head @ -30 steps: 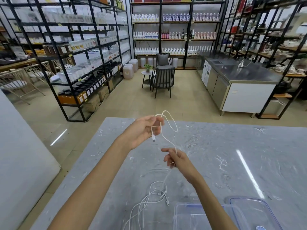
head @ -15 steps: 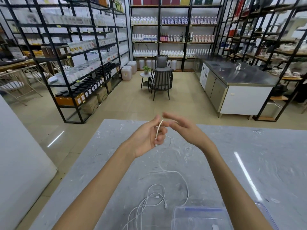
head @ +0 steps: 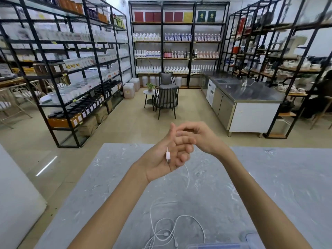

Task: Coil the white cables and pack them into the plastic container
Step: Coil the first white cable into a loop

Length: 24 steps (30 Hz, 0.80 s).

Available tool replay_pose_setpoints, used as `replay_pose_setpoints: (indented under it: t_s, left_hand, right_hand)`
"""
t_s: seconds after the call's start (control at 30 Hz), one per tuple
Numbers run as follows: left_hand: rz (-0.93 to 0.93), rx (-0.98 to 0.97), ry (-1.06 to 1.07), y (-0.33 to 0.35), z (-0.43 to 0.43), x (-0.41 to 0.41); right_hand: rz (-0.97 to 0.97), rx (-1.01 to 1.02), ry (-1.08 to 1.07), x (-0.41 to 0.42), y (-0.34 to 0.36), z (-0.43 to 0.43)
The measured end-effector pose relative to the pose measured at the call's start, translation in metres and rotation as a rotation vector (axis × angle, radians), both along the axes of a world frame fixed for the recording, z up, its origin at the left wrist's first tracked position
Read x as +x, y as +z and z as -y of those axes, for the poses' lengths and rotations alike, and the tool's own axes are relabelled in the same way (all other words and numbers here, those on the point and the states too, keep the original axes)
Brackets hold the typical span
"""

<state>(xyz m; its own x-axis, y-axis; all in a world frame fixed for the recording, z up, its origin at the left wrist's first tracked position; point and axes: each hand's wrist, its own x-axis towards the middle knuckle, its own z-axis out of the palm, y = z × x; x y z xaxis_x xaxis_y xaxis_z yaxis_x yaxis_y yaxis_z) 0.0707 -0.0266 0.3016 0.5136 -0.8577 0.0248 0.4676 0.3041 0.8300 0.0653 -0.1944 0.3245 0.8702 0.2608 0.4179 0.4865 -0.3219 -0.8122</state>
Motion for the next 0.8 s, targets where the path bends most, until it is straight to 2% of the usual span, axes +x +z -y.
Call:
replay_pose_setpoints:
  t_s: [0.1,0.2,0.27,0.33,0.4,0.47,0.6,0.63,0.7,0.8]
  left_hand:
    - [0.096,0.056,0.117,0.002,0.003,0.003]
    - [-0.009,0.008,0.218,0.006,0.002,0.016]
    - [-0.010,0.015,0.339,0.004,0.000,0.028]
    - [0.051,0.065,0.458,-0.001,-0.001,0.036]
    - [0.124,0.148,0.532,-0.009,-0.004,0.039]
    - [0.217,0.277,0.538,-0.020,-0.006,0.035]
    - [0.513,0.573,0.454,-0.039,0.002,0.006]
    - [0.523,0.584,0.392,-0.040,0.005,-0.001]
    - [0.423,0.560,0.281,-0.037,0.008,-0.011]
    - [0.320,0.526,0.255,-0.030,0.009,-0.019]
  right_hand:
    - [-0.055,0.042,0.007,-0.003,-0.012,-0.010]
    - [-0.266,0.133,0.021,-0.015,-0.038,-0.027]
    - [-0.386,0.149,0.039,-0.025,-0.063,-0.039]
    - [-0.480,0.031,0.075,-0.039,-0.087,-0.047]
    - [-0.508,-0.199,0.119,-0.059,-0.103,-0.051]
    - [-0.329,-0.424,0.087,-0.075,-0.097,-0.049]
    - [0.227,-0.673,-0.140,-0.073,-0.037,-0.027]
    - [0.362,-0.679,-0.192,-0.069,-0.023,-0.020]
    - [0.532,-0.623,-0.231,-0.060,-0.004,-0.008]
    - [0.583,-0.369,-0.216,-0.043,-0.005,0.000]
